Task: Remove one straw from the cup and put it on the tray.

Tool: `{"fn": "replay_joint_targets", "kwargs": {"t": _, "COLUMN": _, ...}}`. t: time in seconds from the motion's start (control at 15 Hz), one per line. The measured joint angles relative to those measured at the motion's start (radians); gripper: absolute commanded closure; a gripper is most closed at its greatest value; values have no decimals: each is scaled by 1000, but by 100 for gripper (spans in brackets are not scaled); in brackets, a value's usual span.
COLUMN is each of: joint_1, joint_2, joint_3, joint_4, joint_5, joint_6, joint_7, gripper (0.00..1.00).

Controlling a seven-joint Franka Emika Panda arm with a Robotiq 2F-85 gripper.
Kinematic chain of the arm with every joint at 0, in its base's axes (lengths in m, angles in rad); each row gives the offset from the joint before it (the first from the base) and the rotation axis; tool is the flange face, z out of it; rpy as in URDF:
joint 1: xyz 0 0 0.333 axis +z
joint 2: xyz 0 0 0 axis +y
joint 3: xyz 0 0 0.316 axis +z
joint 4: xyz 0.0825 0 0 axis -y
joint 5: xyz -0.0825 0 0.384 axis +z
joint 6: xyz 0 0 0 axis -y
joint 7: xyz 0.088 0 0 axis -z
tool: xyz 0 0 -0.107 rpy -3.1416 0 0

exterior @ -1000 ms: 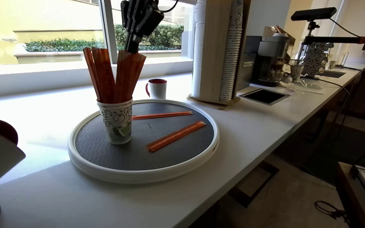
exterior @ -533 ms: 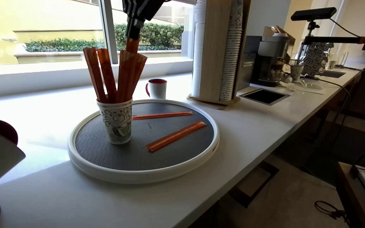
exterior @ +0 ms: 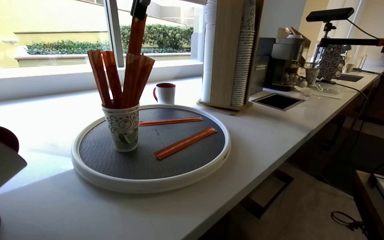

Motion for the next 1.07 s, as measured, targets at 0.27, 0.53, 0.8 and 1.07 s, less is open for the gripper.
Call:
{"fn": "replay_joint_targets", "kwargs": {"t": 0.27, "joint_1": -16, "joint_2": -42, "joint_3": -6, "joint_4": 10, "joint_5": 31, "joint_6": 0, "joint_7": 78, "gripper": 98}}
{"fn": "replay_joint_targets", "kwargs": {"t": 0.53, "joint_1": -52, "joint_2": -97, "joint_3": -9, "joint_4": 4, "joint_5": 159, "joint_6": 15, "joint_7": 137, "gripper": 98}}
{"fn": "replay_joint_targets", "kwargs": {"t": 0.8, "joint_1": -89, "joint_2": -159, "joint_3": -23, "joint_4": -49, "joint_5": 292, "joint_6": 131, "joint_7": 199, "gripper": 98}}
{"fn": "replay_joint_targets", "kwargs": {"t": 1.07, "joint_1": -112, "joint_2": -233, "joint_3": -44, "joint_4": -168, "joint_5": 379, "joint_6": 308, "joint_7": 277, "gripper": 98}}
